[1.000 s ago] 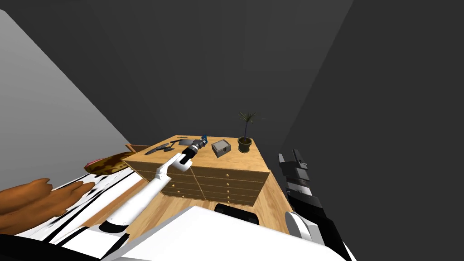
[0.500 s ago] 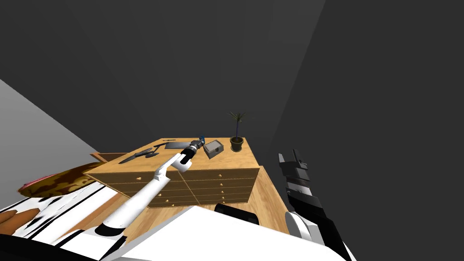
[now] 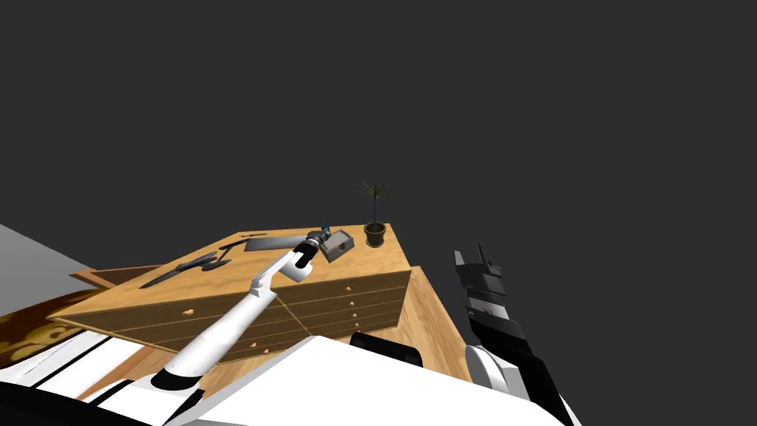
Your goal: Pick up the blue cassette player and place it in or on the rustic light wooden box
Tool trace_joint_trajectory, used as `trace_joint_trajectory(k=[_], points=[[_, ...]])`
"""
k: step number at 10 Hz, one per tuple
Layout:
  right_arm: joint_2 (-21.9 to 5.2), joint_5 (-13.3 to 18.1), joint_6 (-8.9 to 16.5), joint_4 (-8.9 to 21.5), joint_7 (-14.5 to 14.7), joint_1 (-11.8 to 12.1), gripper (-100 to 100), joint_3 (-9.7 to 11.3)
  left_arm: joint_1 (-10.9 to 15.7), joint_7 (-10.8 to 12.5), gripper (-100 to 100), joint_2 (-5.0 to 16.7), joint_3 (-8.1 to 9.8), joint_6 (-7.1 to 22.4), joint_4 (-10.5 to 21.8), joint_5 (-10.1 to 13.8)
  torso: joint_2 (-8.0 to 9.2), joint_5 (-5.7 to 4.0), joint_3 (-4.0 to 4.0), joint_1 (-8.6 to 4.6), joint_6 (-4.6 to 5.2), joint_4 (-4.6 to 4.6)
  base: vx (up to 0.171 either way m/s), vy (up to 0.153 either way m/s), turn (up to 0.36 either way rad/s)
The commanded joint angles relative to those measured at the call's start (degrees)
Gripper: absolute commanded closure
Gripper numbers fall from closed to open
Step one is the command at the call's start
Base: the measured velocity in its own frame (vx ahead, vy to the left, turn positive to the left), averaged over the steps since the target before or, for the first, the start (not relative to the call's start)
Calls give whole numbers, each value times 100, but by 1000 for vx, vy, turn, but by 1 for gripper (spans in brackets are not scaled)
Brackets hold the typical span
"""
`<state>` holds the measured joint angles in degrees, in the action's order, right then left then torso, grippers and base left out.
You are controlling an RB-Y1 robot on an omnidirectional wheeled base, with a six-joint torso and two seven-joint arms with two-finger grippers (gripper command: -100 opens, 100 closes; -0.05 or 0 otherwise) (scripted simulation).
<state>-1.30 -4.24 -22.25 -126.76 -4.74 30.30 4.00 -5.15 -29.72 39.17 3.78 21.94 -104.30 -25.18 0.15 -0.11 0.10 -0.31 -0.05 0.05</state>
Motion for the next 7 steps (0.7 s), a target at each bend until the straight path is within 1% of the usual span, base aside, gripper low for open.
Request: trace_joint_trajectory(k=[1,2,3,4,5,7], points=[[0,0,0,0,0,0,0,0,-49,86,100,-14,16,163,-32,-85,0,0,0,0,0,0,-6,-41,-116],[0,0,0,0,0,0,0,0,-81,151,100,-36,23,282,-50,-164,2,0,2,2,-2,1,-6,-37,-115],[0,0,0,0,0,0,0,0,-91,170,100,-43,25,315,-56,-188,4,1,3,4,-5,2,-9,-25,-113],[0,0,0,0,0,0,0,0,-96,146,100,-35,23,280,-67,-161,5,2,4,9,-4,3,-7,-7,-21],[0,0,0,0,0,1,0,-1,-96,153,-100,-37,20,292,-66,-166,7,3,6,17,-9,5,0,0,0],[-1,0,0,0,0,1,0,-1,-96,152,-100,-37,20,291,-66,-166,8,4,7,22,-9,5,0,0,0]])
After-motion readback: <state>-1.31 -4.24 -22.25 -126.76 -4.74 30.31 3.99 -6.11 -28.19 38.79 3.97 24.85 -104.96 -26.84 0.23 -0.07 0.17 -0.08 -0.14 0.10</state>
